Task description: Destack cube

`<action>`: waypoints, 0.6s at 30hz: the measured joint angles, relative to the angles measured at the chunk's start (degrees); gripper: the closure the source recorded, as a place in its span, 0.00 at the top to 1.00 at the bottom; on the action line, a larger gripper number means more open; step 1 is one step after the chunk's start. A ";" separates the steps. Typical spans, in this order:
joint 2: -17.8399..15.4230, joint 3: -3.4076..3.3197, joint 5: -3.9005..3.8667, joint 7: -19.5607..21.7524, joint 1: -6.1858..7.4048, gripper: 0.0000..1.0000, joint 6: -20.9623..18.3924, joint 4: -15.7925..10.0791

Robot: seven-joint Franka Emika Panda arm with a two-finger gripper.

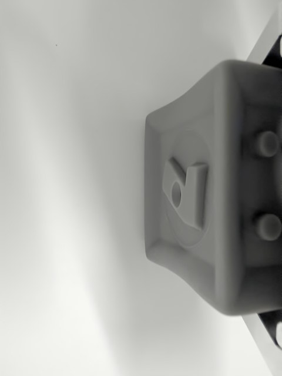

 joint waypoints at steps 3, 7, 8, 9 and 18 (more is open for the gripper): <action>0.10 0.00 0.00 0.00 0.00 0.00 0.11 0.03; 0.16 0.00 0.00 0.00 0.00 1.00 0.16 0.04; 0.16 0.00 0.00 0.00 0.00 1.00 0.16 0.05; 0.16 0.00 0.00 0.00 0.00 1.00 0.16 0.05; 0.16 0.00 0.00 0.00 0.00 1.00 0.17 0.06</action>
